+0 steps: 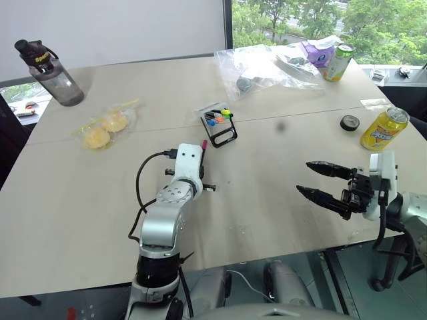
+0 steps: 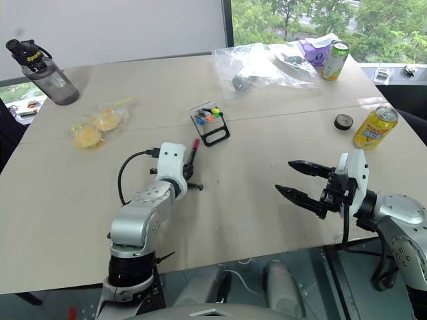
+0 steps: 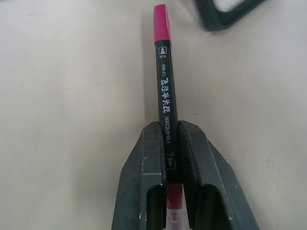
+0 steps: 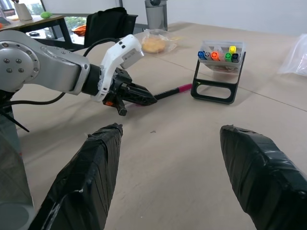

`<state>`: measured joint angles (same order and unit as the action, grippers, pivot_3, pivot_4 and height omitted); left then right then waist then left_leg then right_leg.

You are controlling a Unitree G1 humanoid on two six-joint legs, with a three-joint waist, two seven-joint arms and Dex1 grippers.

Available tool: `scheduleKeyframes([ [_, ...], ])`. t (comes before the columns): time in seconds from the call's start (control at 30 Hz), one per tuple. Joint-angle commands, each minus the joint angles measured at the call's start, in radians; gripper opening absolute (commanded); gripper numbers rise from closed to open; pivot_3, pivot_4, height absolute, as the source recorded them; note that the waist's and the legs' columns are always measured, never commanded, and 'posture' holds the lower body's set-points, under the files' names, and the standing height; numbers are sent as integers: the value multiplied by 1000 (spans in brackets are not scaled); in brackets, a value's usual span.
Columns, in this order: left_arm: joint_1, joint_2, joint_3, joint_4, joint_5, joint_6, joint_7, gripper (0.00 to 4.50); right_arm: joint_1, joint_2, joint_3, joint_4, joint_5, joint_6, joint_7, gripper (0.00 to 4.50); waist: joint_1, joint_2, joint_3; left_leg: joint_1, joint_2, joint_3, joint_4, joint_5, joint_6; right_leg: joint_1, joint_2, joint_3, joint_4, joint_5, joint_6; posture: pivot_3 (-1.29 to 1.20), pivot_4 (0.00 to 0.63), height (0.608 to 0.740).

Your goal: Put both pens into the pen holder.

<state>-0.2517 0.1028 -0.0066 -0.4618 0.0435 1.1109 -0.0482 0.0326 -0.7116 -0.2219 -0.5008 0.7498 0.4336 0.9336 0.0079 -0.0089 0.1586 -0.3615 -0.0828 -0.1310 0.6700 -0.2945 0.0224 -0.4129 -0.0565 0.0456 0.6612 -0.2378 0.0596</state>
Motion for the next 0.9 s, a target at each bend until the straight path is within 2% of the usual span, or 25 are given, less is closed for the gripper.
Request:
scheduleKeyframes([
  [0.03, 77, 36, 45, -40, 15, 2, 11, 29, -10, -9, -18, -11, 6, -14, 15, 3459, 0, 0, 0, 0, 0, 0, 0, 0, 0, 0, 0, 0, 0, 0, 0, 0, 150, 740],
  [0.23, 171, 67, 54, -127, 6, -136, 2, 29, -25, 6, 5, 5, -8, -24, 22, 3459, 2, 0, 0, 0, 0, 0, 0, 0, 0, 0, 0, 0, -1, 0, 0, 0, 150, 740],
  [0.4, 223, 164, -21, -143, 22, -532, -90, 29, -56, 27, 29, 16, -28, -20, -1, 3459, 8, -1, 1, -2, 0, -1, 0, 0, 0, 0, -1, -1, -2, 0, 0, 0, 150, 740],
  [0.5, 249, 259, -93, -91, 79, -790, -146, 29, -72, 37, 45, 22, -58, -8, -41, 3459, 11, -1, 1, -3, -1, -1, -1, 0, 0, 0, -2, -2, -3, 0, 0, 0, 150, 740],
  [0.67, 172, 360, -197, 3, 144, -1149, -241, 29, -128, 94, 44, 17, -16, 46, -144, 3459, 11, -1, 1, -4, -1, -2, -2, 0, 0, -1, -3, -3, -4, 0, 0, 0, 150, 740],
  [0.8, 82, 368, -206, 84, 111, -1297, -294, 29, -201, 162, 81, 10, -50, 152, -332, 3459, 6, 0, 1, -4, -1, -3, -2, 0, 0, -1, -3, -3, -4, 0, 0, 0, 150, 740],
  [0.9, 34, 351, -196, 130, 55, -1342, -337, 29, -251, 239, 66, 3, 60, 228, -423, 3459, 5, 0, 1, -4, -1, -2, -2, 0, 0, -2, -3, -3, -4, 0, 0, 0, 150, 740],
])
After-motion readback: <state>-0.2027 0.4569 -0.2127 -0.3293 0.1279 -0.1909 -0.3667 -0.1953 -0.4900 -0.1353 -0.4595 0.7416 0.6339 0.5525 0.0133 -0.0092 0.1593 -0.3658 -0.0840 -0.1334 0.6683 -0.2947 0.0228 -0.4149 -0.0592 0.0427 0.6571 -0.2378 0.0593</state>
